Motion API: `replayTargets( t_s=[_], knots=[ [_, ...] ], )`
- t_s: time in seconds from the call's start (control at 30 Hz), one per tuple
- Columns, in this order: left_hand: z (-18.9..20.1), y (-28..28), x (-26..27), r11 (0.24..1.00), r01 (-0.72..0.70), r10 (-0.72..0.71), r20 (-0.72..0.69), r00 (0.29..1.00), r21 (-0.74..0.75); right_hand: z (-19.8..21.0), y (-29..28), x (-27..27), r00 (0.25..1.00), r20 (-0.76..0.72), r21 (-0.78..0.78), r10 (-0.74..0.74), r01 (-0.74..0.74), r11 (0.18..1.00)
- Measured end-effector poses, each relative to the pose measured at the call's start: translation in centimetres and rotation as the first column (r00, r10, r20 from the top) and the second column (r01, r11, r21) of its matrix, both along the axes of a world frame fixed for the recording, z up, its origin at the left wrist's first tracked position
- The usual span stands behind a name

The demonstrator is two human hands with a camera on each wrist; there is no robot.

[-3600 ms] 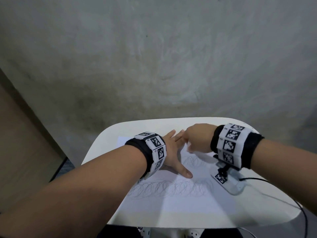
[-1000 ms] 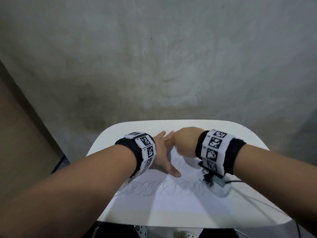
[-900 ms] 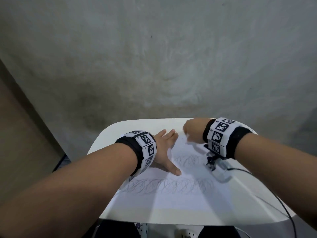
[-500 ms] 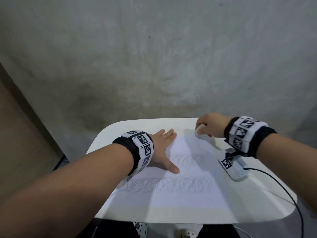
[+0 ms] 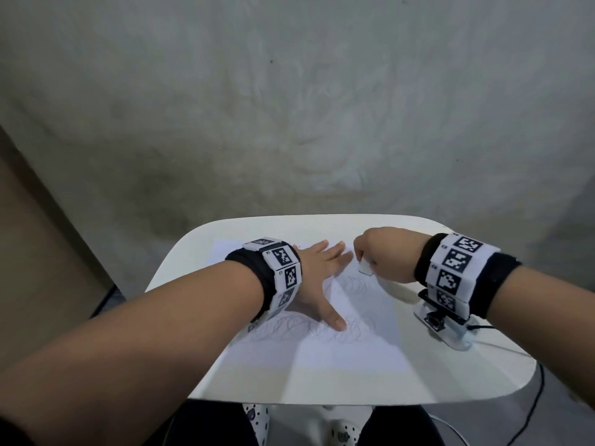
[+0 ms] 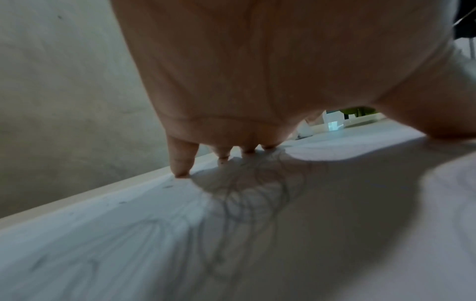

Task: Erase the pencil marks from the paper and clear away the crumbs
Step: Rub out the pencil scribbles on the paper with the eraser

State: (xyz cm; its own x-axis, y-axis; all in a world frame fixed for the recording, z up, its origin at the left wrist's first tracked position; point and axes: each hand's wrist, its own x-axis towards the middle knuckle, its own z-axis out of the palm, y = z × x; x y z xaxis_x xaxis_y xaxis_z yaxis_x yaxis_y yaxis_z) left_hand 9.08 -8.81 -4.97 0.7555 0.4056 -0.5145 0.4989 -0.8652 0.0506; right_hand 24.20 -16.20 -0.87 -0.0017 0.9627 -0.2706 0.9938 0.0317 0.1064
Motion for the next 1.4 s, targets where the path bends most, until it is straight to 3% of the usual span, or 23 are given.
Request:
replayTargets(
  t_s=[0.17,0.33,0.47,0.6,0.67,0.77,0.87,0.93,1.03,1.17,1.3,1.4],
  knots=[
    [-0.4,0.2,-0.2,1.0,-0.012,0.012,0.022,1.0,0.008,0.3,-0.1,-1.1,0.997,0.08,-0.074,-0.009,0.015,0.997],
    [0.1,0.0,-0.2,0.999,-0.021,0.022,0.037,0.999,-0.025,0.2,-2.1,-2.4,0.993,-0.079,-0.096,0.083,-0.09,0.991],
    [0.0,0.1,0.0,1.0,-0.019,0.019,0.001,1.0,-0.01,1.3,-1.4,-0.9,0.996,-0.086,-0.105,0.005,-0.014,0.994],
    [0.2,-0.1,-0.1,1.0,-0.022,0.022,0.02,1.0,-0.011,0.2,-2.3,-2.4,0.989,-0.106,-0.174,0.106,-0.124,0.977],
    [0.1,-0.2,-0.1,1.0,-0.02,0.02,0.012,1.0,-0.006,0.9,-2.0,-1.5,0.993,-0.117,-0.18,0.028,-0.049,0.982],
    [0.1,-0.2,-0.1,1.0,-0.027,0.027,-0.002,1.0,0.0,1.0,-1.7,-0.6,0.997,-0.066,-0.122,-0.039,0.03,0.992],
    [0.2,-0.3,-0.1,0.999,-0.035,0.035,0.002,0.999,-0.007,-0.8,-2.9,-2.5,0.994,-0.038,-0.138,0.105,-0.109,0.984],
    [0.2,-0.3,-0.1,1.0,-0.027,0.027,0.006,1.0,-0.006,-0.3,-2.5,-1.9,0.996,-0.074,-0.176,0.046,-0.058,0.983],
    [0.0,-0.1,-0.1,1.0,-0.02,0.02,-0.003,1.0,0.006,0.6,-1.2,0.1,0.998,-0.014,-0.126,-0.069,0.067,0.99],
    [0.1,-0.2,-0.1,0.999,-0.031,0.031,0.017,0.999,-0.015,-0.9,-2.2,-2.7,0.993,-0.057,-0.161,0.104,-0.112,0.981],
    [0.3,-0.2,0.0,1.0,-0.021,0.021,-0.023,1.0,-0.002,1.3,-0.5,-0.6,0.998,0.001,-0.147,-0.064,0.063,0.987],
    [0.5,-0.3,0.0,1.0,-0.024,0.024,-0.007,1.0,-0.013,0.4,-0.9,-2.0,0.998,0.049,-0.122,0.03,-0.023,0.992]
  ],
)
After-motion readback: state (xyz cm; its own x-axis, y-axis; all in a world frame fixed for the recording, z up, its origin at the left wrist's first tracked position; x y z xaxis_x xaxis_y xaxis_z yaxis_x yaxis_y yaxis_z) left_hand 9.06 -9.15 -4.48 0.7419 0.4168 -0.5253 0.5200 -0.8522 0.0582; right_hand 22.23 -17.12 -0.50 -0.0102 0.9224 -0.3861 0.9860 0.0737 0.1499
